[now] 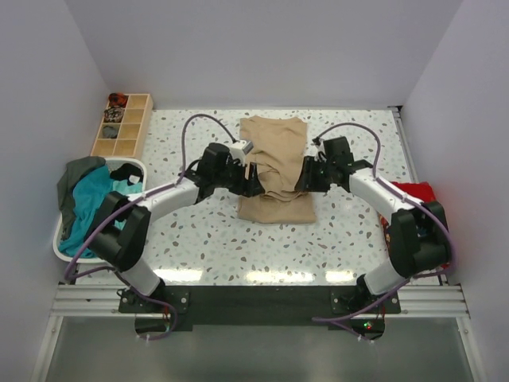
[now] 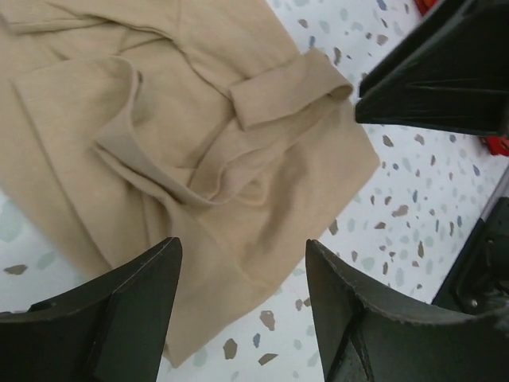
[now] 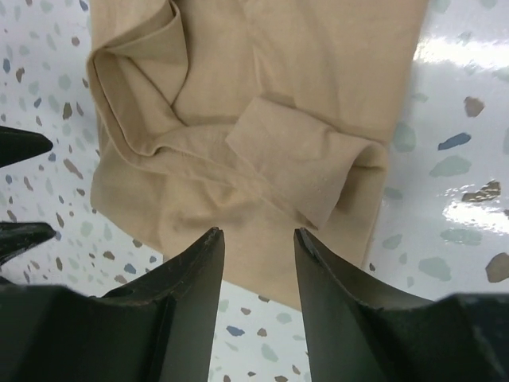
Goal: Fold and stack the t-shirts
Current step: Fold the folded rectangular tshirt in 1/3 of the way
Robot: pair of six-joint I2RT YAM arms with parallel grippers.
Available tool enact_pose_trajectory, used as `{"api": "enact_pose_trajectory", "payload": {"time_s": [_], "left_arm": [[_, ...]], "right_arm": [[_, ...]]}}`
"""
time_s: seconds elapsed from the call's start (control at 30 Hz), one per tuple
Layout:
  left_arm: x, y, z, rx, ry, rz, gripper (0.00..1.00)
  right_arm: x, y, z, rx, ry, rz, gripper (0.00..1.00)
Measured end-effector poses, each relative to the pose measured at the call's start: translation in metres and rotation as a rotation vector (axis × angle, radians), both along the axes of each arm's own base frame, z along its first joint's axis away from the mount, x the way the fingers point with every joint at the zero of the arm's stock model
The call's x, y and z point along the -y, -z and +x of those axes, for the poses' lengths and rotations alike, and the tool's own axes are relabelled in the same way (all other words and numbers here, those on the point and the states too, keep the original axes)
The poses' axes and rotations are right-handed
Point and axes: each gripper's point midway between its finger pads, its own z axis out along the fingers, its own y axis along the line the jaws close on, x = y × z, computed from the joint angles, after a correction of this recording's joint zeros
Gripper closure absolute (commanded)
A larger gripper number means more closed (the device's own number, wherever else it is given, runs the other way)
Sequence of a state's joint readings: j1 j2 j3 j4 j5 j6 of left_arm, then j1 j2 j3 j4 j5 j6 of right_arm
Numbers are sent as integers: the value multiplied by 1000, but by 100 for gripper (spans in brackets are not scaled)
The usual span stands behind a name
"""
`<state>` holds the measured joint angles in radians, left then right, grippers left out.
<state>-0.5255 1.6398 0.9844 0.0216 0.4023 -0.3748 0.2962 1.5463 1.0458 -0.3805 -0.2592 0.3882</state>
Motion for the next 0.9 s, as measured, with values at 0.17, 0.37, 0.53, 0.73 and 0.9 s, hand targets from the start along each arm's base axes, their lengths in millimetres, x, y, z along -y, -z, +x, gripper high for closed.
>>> {"api": "enact_pose_trajectory", "payload": {"time_s": [0.17, 0.37, 0.53, 0.73, 0.9], "left_arm": [[20, -5, -24, -38, 117, -60, 33], [32, 16, -40, -131, 204, -76, 36], [28, 50, -37, -203, 167, 7, 36], [18, 73, -17, -193, 79, 106, 37], [11, 75, 3, -137, 1, 166, 37]], "right_arm": [[-11, 15, -12, -69, -45, 24, 57], [-20, 28, -21, -127, -85, 48, 57], [-24, 40, -23, -170, -99, 58, 57], [-28, 54, -9, -190, -104, 43, 57], [-28, 60, 11, -173, -94, 8, 57]]}}
